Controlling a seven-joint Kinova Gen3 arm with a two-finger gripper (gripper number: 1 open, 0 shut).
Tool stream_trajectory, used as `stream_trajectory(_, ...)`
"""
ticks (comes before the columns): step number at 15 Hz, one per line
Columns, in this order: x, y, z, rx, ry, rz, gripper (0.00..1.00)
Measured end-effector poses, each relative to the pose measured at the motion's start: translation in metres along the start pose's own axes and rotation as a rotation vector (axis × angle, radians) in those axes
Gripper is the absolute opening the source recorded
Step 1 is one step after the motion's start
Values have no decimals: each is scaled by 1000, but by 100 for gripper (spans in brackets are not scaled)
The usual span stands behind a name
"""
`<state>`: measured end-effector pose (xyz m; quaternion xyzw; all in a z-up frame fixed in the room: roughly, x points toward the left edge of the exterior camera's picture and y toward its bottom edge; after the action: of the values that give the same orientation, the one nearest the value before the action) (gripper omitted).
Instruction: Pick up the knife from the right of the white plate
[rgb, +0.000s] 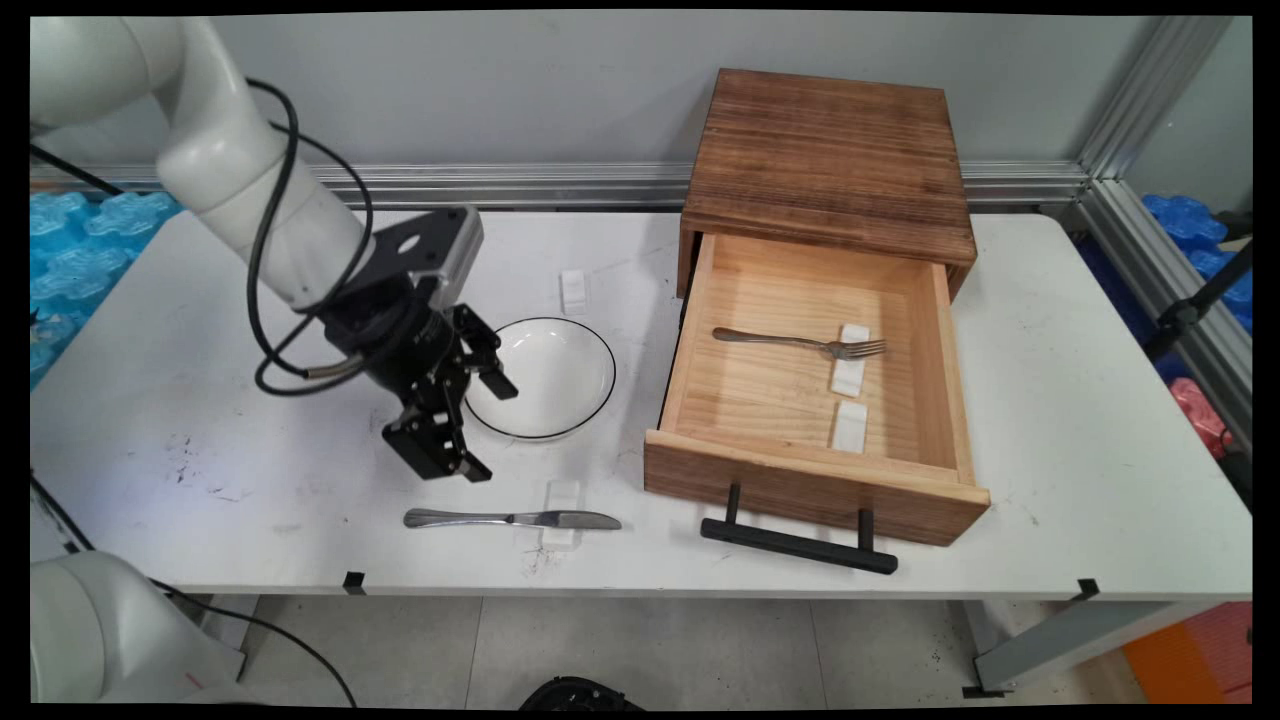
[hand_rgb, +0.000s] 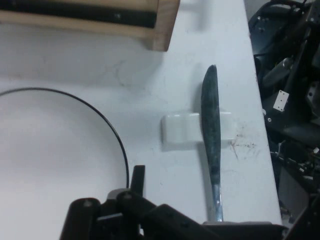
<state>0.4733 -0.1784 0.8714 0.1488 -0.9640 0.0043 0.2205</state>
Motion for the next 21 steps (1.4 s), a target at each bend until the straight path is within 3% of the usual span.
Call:
stream_trajectory(10, -25, 14, 64, -13, -52, -72, 100)
stream_trajectory(21, -30, 31, 100, 63, -99, -139, 100)
